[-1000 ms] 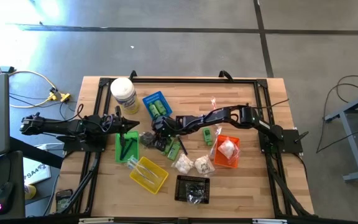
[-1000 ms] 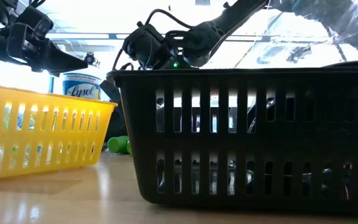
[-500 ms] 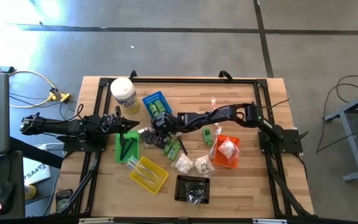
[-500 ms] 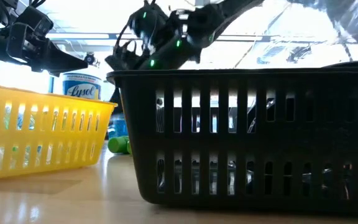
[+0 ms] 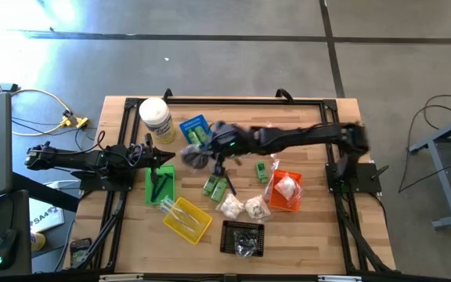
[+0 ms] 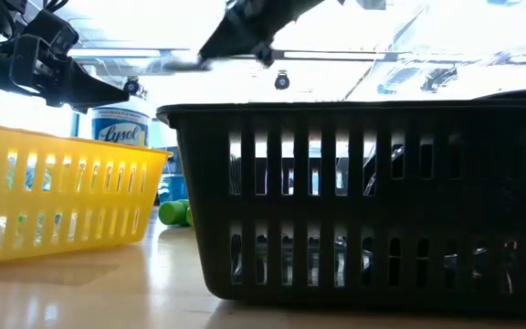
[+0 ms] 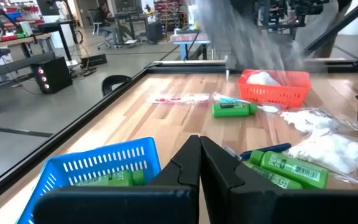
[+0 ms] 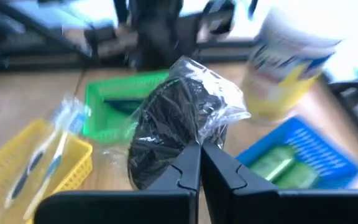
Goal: Pick & Place Travel size toiletries
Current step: Put the black hairbrush into the black bin
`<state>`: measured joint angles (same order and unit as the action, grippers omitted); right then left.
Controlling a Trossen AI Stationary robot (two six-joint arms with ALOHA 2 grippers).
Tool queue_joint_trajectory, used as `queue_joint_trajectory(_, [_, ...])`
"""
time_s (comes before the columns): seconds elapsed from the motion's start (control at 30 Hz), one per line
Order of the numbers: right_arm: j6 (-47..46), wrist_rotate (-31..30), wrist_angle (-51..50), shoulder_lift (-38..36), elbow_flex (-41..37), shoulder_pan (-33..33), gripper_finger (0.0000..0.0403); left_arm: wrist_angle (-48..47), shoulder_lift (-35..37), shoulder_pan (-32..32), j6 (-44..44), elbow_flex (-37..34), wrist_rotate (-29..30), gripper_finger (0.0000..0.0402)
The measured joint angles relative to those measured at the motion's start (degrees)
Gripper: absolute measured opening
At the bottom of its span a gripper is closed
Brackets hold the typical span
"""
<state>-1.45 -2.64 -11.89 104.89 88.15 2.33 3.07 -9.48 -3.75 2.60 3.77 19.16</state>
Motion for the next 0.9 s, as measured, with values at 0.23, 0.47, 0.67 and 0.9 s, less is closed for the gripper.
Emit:
queue_joint_trajectory(0.23, [1.1,1.3,3.3,-18.7,-12.6,1.3,0.0003,-0.2,0.0,0.0,-1.4,0.0,-0.1,0.0000])
queue_joint_trajectory(0.47, [-1.7,10.4,17.7,-39.0,-33.3,2.4,0.0003,-0.2,0.0,0.0,-1.3,0.0,-0.1,0.0000])
queue_joint_trajectory(0.67, [-4.5,12.2,28.1,-54.6,-50.5,4.4,0.0003,-0.1,0.0,0.0,-1.3,0.0,-0.1,0.0000])
queue_joint_trajectory(0.9, [-7.8,16.4,41.9,-66.0,-66.3,4.9,0.0003,1.5,0.0,0.0,0.2,0.0,0.1,0.0000])
